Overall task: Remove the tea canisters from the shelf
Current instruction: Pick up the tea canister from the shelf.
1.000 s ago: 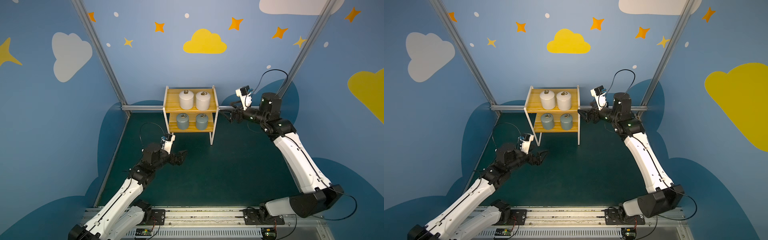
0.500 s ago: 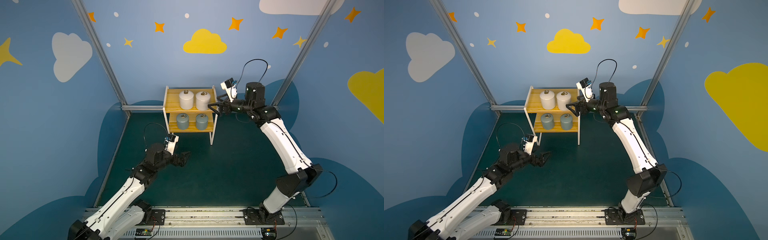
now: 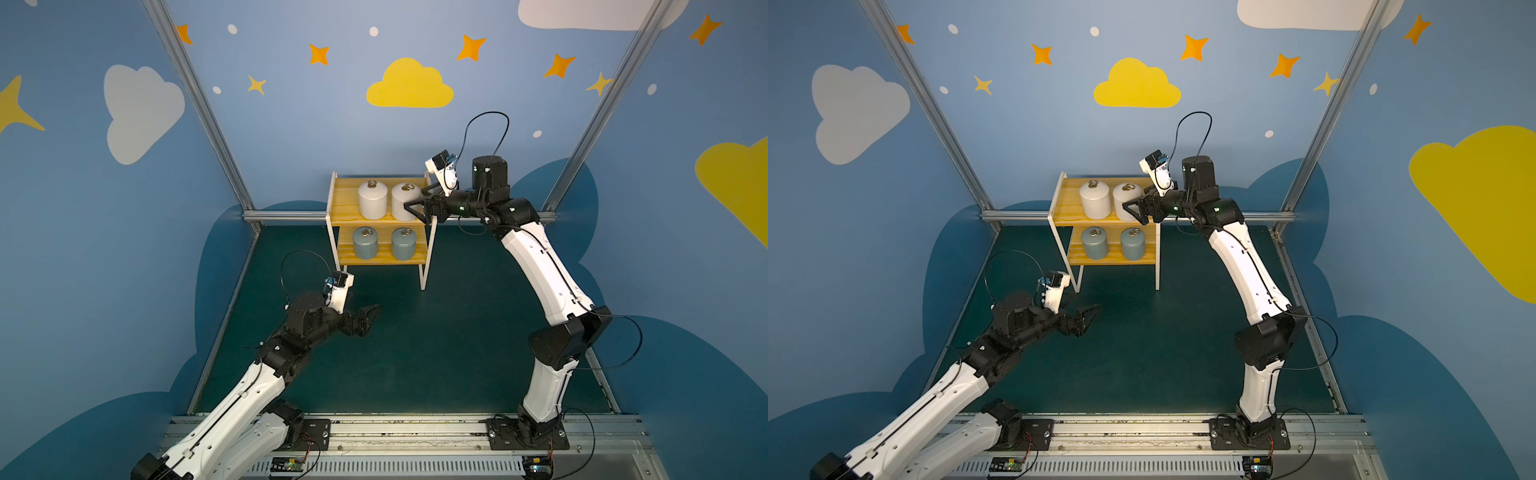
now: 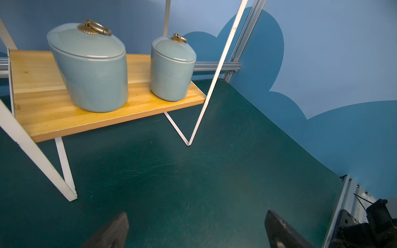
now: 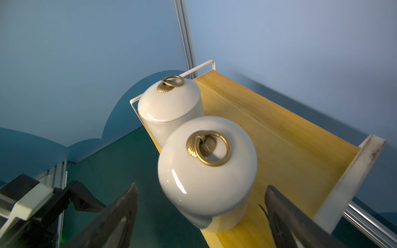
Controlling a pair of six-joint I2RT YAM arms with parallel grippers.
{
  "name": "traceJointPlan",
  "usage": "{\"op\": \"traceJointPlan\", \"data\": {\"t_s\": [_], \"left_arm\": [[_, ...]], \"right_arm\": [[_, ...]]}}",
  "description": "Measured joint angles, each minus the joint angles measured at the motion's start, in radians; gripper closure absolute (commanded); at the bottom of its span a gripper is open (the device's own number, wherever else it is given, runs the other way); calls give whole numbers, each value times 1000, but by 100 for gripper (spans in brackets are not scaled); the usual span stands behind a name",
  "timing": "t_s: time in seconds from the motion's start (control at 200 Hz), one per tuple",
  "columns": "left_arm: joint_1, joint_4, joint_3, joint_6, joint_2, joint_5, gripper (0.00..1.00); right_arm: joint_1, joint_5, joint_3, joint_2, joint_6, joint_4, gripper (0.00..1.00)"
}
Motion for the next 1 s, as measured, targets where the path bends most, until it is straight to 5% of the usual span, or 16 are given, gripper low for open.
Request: {"op": "traceJointPlan", "data": {"t_s": [0.996], "left_arm": [[-1, -7, -35, -6, -24, -1, 0]], "right_arm": [[31, 53, 192, 157, -24, -92, 6]]}}
